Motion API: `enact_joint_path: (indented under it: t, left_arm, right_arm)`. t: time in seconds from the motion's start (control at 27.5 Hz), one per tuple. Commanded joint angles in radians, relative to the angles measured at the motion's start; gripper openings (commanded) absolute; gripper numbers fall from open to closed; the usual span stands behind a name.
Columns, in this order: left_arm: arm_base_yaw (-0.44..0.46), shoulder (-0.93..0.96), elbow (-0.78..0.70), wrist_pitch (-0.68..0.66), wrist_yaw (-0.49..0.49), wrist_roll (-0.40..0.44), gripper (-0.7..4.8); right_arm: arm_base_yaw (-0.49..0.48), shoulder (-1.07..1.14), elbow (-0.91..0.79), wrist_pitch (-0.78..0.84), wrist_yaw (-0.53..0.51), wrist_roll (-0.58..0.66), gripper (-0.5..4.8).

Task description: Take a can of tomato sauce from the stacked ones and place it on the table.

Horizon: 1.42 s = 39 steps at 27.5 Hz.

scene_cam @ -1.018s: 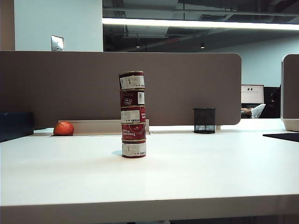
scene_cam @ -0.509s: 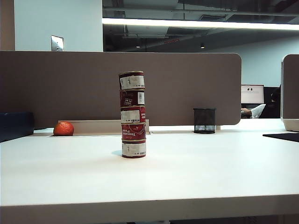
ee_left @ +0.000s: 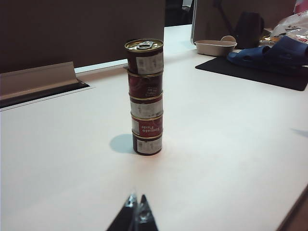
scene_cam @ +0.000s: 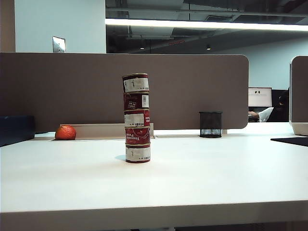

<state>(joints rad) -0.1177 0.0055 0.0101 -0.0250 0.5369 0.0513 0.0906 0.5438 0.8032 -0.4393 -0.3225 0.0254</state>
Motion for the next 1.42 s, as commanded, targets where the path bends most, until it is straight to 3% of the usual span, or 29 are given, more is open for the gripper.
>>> enact_joint_path:
  t: [0.04, 0.11, 0.29, 0.4, 0.58, 0.87, 1.16, 1.42]
  left_arm:
    - [0.001, 0.001, 0.003, 0.013, 0.026, -0.003, -0.06]
    - [0.001, 0.001, 0.003, 0.013, 0.047, -0.003, -0.06]
    - [0.001, 0.001, 0.003, 0.012, 0.072, -0.007, -0.06]
    - [0.001, 0.001, 0.003, 0.012, 0.073, -0.007, -0.06]
    - [0.001, 0.001, 0.003, 0.011, 0.074, -0.007, -0.06]
    - [0.001, 0.001, 0.003, 0.011, 0.073, -0.007, -0.06]
    - [0.001, 0.001, 0.003, 0.011, 0.073, -0.007, -0.06]
    - [0.001, 0.001, 0.002, 0.003, 0.072, -0.007, -0.06]
  right_arm:
    - [0.009, 0.077, 0.086, -0.012, -0.114, 0.000, 0.36]
    - [0.027, 0.155, 0.161, -0.035, -0.176, 0.000, 0.46]
    - [0.115, 0.286, 0.272, -0.043, -0.192, 0.000, 0.69]
    - [0.177, 0.377, 0.325, -0.043, -0.193, 0.000, 1.62]
    - [0.250, 0.480, 0.367, -0.040, -0.192, 0.000, 1.84]
    - [0.331, 0.623, 0.379, 0.030, -0.192, 0.001, 3.11]
    - [0.362, 0.731, 0.379, 0.086, -0.172, 0.008, 4.78]
    - [0.373, 0.831, 0.408, 0.220, -0.169, 0.038, 4.79]
